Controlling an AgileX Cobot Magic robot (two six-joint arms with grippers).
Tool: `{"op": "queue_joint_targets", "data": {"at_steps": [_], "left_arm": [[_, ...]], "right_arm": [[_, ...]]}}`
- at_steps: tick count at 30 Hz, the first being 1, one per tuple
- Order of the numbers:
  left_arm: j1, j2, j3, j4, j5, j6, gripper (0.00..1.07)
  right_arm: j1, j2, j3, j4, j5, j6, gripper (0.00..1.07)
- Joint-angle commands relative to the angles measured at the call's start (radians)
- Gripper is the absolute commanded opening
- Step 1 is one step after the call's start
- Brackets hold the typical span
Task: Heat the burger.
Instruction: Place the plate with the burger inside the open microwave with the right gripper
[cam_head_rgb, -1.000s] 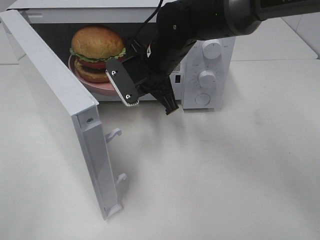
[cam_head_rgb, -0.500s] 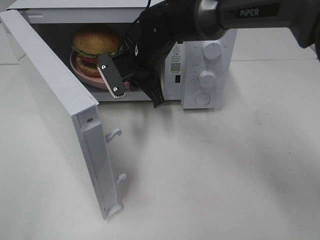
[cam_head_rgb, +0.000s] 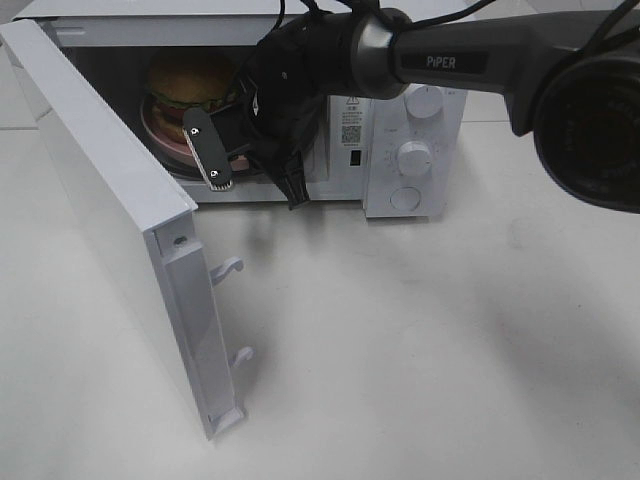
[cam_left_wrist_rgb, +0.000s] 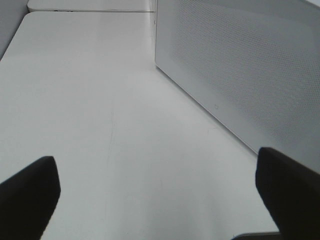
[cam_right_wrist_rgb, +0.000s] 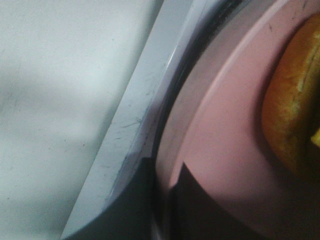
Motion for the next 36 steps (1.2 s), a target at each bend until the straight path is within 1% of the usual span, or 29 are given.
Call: {"op": "queue_joint_targets", "data": {"at_steps": [1, 4, 5, 7, 8, 9, 10, 11, 12, 13, 14, 16, 17, 18, 19, 20, 21, 22, 24, 25, 27, 28, 29, 30, 32, 33, 34, 35, 36], "left_arm": [[0.004, 0.0, 0.003, -0.008, 0.002, 0.003, 1.0], [0.004, 0.0, 0.003, -0.008, 0.002, 0.003, 1.0], [0.004, 0.0, 0.003, -0.008, 0.002, 0.003, 1.0], [0.004, 0.0, 0.003, -0.008, 0.002, 0.003, 1.0], [0.004, 0.0, 0.003, -0.008, 0.002, 0.003, 1.0], [0.004, 0.0, 0.003, -0.008, 0.002, 0.003, 1.0], [0.004, 0.0, 0.003, -0.008, 0.002, 0.003, 1.0], [0.004, 0.0, 0.003, -0.008, 0.002, 0.003, 1.0], [0.004, 0.0, 0.003, -0.008, 0.002, 0.003, 1.0], [0.004, 0.0, 0.003, -0.008, 0.002, 0.003, 1.0], [0.004, 0.0, 0.003, -0.008, 0.002, 0.003, 1.0], [0.004, 0.0, 0.003, -0.008, 0.002, 0.003, 1.0], [0.004, 0.0, 0.003, -0.008, 0.002, 0.003, 1.0], [0.004, 0.0, 0.003, -0.008, 0.002, 0.003, 1.0], [0.004, 0.0, 0.003, -0.008, 0.002, 0.003, 1.0], [0.004, 0.0, 0.003, -0.008, 0.002, 0.003, 1.0], [0.004, 0.0, 0.003, -0.008, 0.002, 0.003, 1.0], [0.004, 0.0, 0.003, -0.008, 0.002, 0.003, 1.0], [0.004, 0.0, 0.003, -0.008, 0.002, 0.003, 1.0], [0.004, 0.0, 0.003, -0.008, 0.002, 0.003, 1.0], [0.004, 0.0, 0.003, -0.008, 0.002, 0.003, 1.0], [0.004, 0.0, 0.003, -0.008, 0.002, 0.003, 1.0], [0.004, 0.0, 0.003, -0.008, 0.002, 0.003, 1.0], [0.004, 0.0, 0.003, -0.008, 0.002, 0.003, 1.0], [0.004, 0.0, 0.003, -0.008, 0.002, 0.003, 1.0], [0.004, 0.0, 0.003, -0.008, 0.002, 0.003, 1.0], [0.004, 0.0, 0.003, -0.008, 0.002, 0.003, 1.0], [0.004, 0.0, 0.003, -0.008, 0.002, 0.003, 1.0], [0.004, 0.0, 0.003, -0.008, 0.002, 0.003, 1.0]], "right_arm": [[-0.001, 0.0, -0.034, -0.01, -0.063, 0.021, 0.0], [-0.005, 0.013, -0.034, -0.005, -0.069, 0.029, 0.0], [-0.013, 0.018, -0.034, 0.019, -0.069, 0.028, 0.0], [-0.013, 0.023, -0.034, 0.03, -0.079, 0.026, 0.02], [-0.014, 0.024, -0.033, 0.032, -0.086, 0.026, 0.06], [-0.014, 0.024, -0.033, 0.032, -0.086, 0.026, 0.06], [-0.014, 0.024, -0.033, 0.037, -0.087, 0.026, 0.08], [-0.014, 0.024, -0.033, 0.037, -0.086, 0.027, 0.15], [-0.014, 0.024, -0.033, 0.037, -0.086, 0.027, 0.15], [-0.014, 0.024, -0.033, 0.037, -0.085, 0.027, 0.19], [-0.014, 0.024, -0.033, 0.037, -0.085, 0.027, 0.19], [-0.014, 0.022, -0.033, 0.037, -0.083, 0.03, 0.35], [-0.014, 0.022, -0.033, 0.037, -0.083, 0.03, 0.35], [-0.014, 0.02, -0.031, 0.038, -0.083, 0.03, 0.4], [-0.014, 0.01, -0.025, 0.042, -0.082, 0.03, 0.47], [-0.014, 0.01, -0.025, 0.042, -0.082, 0.03, 0.47], [-0.014, -0.01, 0.009, 0.045, -0.096, 0.03, 0.52], [-0.014, -0.01, 0.009, 0.045, -0.096, 0.03, 0.52], [-0.014, -0.043, 0.069, 0.046, -0.105, 0.03, 0.59], [-0.014, -0.043, 0.069, 0.046, -0.105, 0.03, 0.59], [-0.014, -0.082, 0.142, 0.048, -0.114, 0.03, 0.65], [-0.014, -0.082, 0.142, 0.048, -0.114, 0.03, 0.65], [-0.014, -0.106, 0.188, 0.048, -0.127, 0.03, 0.69], [-0.014, -0.106, 0.188, 0.048, -0.127, 0.03, 0.69], [-0.014, -0.149, 0.259, 0.045, -0.148, 0.03, 0.75], [-0.014, -0.149, 0.259, 0.045, -0.148, 0.03, 0.75], [-0.014, -0.177, 0.301, 0.044, -0.167, 0.03, 0.77], [-0.014, -0.177, 0.301, 0.044, -0.167, 0.03, 0.77], [-0.014, -0.206, 0.341, 0.043, -0.18, 0.03, 0.78]]}}
